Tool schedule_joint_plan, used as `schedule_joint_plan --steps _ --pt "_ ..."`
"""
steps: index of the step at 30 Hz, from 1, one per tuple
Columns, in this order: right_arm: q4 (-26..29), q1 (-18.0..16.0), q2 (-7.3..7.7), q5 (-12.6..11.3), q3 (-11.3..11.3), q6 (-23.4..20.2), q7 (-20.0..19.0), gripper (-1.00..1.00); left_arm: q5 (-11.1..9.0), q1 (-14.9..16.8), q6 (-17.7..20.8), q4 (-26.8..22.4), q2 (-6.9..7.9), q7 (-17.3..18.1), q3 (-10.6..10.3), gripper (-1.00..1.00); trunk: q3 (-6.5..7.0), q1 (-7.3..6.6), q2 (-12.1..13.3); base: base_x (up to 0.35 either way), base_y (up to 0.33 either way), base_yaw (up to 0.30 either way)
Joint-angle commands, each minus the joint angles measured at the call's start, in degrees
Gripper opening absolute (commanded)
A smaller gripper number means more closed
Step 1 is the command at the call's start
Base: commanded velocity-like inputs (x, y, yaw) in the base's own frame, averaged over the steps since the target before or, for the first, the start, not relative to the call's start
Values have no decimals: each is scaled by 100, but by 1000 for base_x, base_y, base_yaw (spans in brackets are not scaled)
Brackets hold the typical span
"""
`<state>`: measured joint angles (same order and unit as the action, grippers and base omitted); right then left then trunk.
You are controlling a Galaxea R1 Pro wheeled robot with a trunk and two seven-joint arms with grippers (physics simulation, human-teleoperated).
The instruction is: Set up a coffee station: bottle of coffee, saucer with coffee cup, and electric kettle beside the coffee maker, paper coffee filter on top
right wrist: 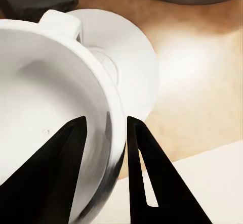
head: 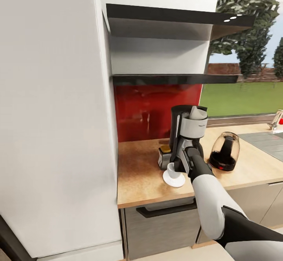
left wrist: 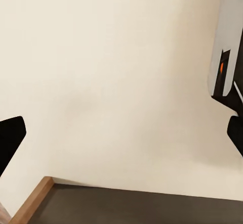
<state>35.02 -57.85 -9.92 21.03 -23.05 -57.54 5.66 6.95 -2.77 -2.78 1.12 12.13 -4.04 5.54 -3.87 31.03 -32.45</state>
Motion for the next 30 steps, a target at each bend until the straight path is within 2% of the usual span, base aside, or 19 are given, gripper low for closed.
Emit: schedule_joint_plan --steps 1,9,15,21,30 --pt "5 -6 -8 -38 -32 -8 39 -100 61 5 -29 11 0 -18 46 100 -10 2 -9 0 0 0" --pt "-8 -6 -8 -19 -30 -11 48 -100 73 5 -29 11 -4 -18 32 100 -10 2 -9 5 0 0" --pt "-38 -6 -8 -9 -33 -12 50 -100 74 5 -29 11 -1 -18 34 100 -10 2 -9 188 0 0" --pt "-83 1 -8 -3 -33 -12 50 -100 76 5 -29 11 0 -18 34 100 -10 2 -9 42 0 0" --pt "-530 2 -8 -10 -41 -9 50 -100 76 5 -29 11 0 -18 34 100 -10 2 -9 3 0 0"
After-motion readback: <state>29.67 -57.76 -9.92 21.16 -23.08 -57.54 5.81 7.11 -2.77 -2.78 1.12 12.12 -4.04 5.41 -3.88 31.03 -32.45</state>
